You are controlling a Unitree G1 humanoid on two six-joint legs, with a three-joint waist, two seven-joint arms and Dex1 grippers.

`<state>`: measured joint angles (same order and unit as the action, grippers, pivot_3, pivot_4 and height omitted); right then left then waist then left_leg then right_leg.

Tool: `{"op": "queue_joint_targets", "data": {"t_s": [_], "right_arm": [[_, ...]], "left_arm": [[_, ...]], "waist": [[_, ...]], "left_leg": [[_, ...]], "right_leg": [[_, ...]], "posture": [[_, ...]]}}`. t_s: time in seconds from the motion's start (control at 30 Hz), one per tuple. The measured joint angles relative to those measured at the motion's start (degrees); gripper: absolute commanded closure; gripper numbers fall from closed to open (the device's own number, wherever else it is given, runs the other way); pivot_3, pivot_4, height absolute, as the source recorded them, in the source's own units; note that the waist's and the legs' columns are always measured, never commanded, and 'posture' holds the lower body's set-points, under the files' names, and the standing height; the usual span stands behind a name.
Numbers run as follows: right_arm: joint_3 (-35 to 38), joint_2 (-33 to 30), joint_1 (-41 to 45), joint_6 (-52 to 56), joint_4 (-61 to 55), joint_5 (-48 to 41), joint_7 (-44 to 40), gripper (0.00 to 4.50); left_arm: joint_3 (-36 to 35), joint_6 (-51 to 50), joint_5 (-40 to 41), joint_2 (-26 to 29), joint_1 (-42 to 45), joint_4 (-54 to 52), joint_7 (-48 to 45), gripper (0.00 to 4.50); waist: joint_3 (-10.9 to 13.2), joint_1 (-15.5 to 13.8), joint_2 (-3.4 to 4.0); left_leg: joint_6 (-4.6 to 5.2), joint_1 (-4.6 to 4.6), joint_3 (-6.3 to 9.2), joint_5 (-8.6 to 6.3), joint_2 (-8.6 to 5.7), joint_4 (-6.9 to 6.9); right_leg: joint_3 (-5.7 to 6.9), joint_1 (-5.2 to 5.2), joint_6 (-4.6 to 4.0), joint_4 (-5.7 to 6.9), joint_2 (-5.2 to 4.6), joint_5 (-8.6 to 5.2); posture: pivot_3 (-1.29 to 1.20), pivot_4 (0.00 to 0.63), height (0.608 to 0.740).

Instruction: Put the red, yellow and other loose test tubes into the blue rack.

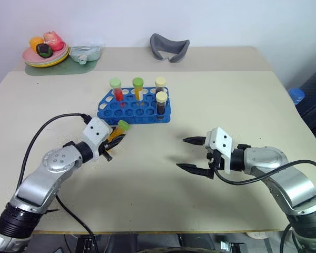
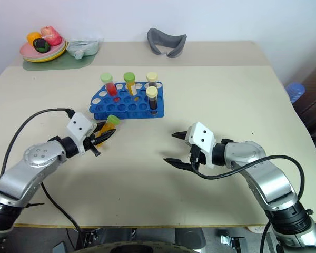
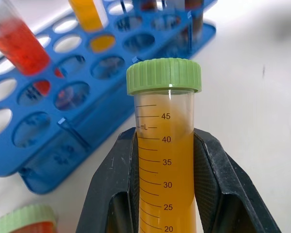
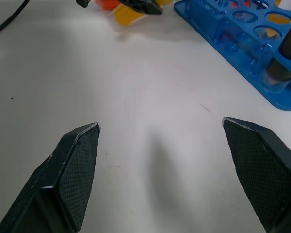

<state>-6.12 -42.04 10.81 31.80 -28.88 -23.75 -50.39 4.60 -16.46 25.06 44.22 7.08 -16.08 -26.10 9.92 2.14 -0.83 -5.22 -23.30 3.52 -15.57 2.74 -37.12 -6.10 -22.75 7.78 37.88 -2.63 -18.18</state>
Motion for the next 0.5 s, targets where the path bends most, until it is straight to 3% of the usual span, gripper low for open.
{"op": "queue_joint_targets", "data": {"t_s": [0.33, 0.5], "right_arm": [[0.11, 0.58, -0.16, 0.27, -0.04, -0.03, 1.22, 0.35], [0.42, 3.2, 1.63, 0.35, 1.78, 0.01, 3.87, 0.35]], "left_arm": [[-7.52, 5.85, 0.27, -14.43, 9.68, 4.24, -0.12, 3.62], [-7.17, 10.92, -6.01, -23.29, 15.4, 5.61, 6.17, 3.62]], "waist": [[-0.01, 0.05, -0.02], [-0.01, 0.39, -0.01]], "left_leg": [[0.02, -0.01, 0.02, -0.01, 0.0, -0.04], [0.02, 0.03, 0.02, -0.01, 0.0, -0.06]], "right_leg": [[0.01, 0.01, 0.02, 0.02, 0.0, 0.01], [0.0, 0.01, 0.02, 0.09, 0.02, 0.01]], "posture": [[0.0, 0.15, 0.74], [0.0, 0.15, 0.74]]}}
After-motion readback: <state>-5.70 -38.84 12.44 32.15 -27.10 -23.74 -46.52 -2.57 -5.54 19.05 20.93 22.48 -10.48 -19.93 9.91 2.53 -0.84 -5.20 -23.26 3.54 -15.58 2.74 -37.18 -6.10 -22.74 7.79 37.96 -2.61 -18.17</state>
